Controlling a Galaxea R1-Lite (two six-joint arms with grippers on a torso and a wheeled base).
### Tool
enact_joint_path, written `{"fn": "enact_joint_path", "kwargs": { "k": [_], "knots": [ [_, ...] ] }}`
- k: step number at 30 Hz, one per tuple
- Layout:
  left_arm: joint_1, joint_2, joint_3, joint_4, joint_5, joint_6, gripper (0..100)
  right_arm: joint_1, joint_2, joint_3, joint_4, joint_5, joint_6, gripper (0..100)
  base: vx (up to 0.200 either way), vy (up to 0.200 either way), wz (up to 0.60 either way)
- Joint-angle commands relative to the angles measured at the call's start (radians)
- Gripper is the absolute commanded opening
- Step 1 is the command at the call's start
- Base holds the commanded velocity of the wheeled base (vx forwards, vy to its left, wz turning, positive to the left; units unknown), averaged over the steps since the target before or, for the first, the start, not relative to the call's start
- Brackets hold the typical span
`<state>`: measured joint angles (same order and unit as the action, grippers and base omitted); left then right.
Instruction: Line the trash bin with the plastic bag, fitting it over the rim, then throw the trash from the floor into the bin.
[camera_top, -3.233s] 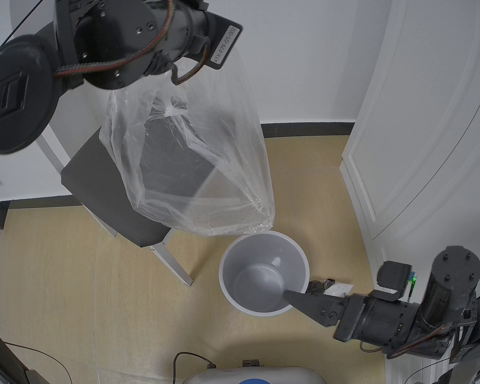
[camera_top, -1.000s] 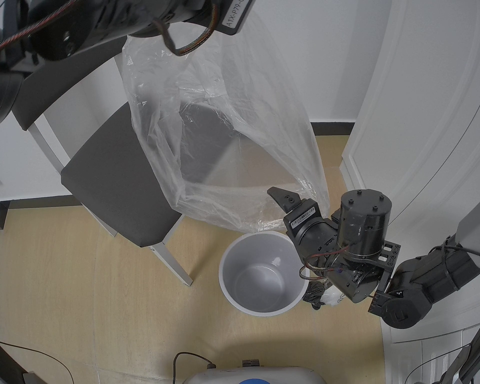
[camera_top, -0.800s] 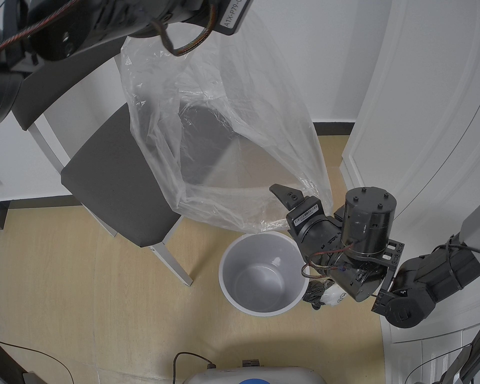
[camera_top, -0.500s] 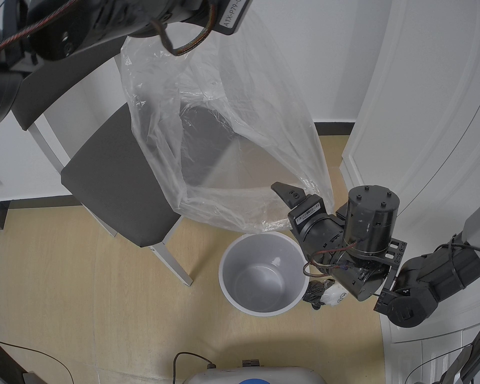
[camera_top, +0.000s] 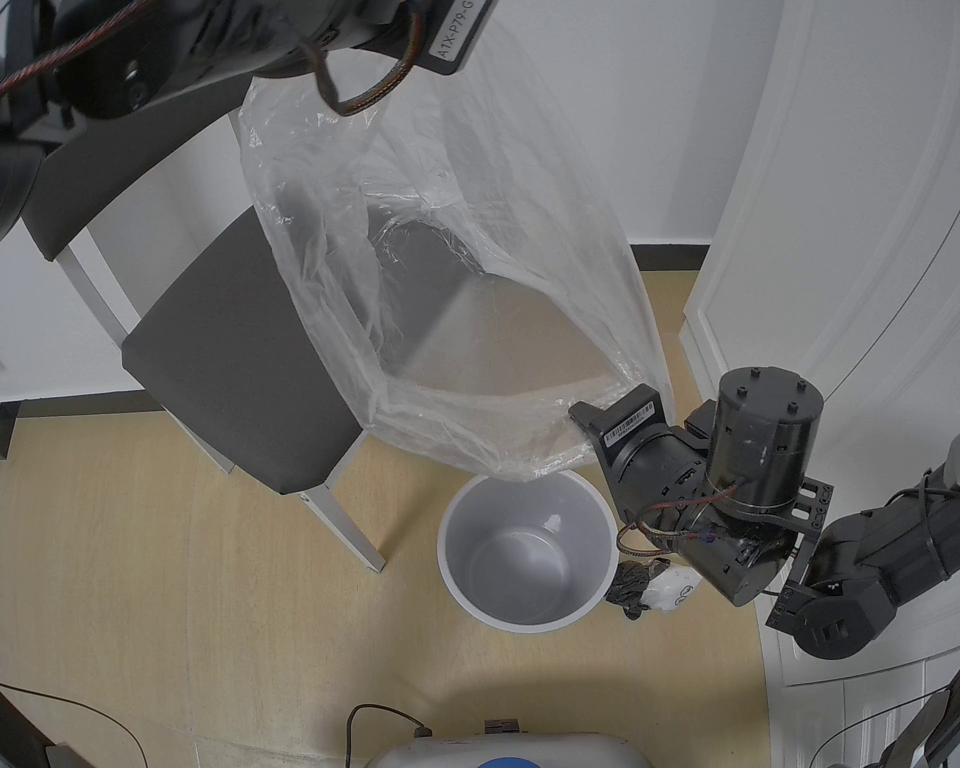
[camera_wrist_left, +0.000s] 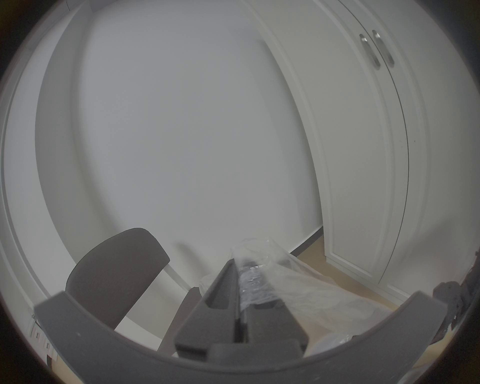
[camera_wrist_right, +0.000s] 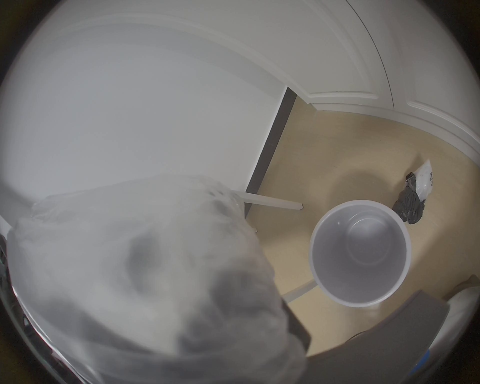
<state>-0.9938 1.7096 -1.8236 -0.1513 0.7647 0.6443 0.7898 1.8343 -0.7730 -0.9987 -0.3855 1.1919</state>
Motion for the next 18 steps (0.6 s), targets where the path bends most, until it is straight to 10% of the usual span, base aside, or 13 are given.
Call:
{"fn": "enact_joint_path", "kwargs": {
  "k": [1, 18],
  "knots": [
    [0.0, 0.001, 0.004, -0.002, 0.004, 0.0, 0, 0.006, -0.03, 0.006, 0.0, -0.001, -0.002, 0, 0.0, 0.0, 0.0],
    [0.092, 0.01, 0.061, 0.104, -0.019, -0.103, 0, -0.041, -0.322, 0.041, 0.111, 0.07, -0.305, 0, 0.0, 0.0, 0.0]
  ]
}}
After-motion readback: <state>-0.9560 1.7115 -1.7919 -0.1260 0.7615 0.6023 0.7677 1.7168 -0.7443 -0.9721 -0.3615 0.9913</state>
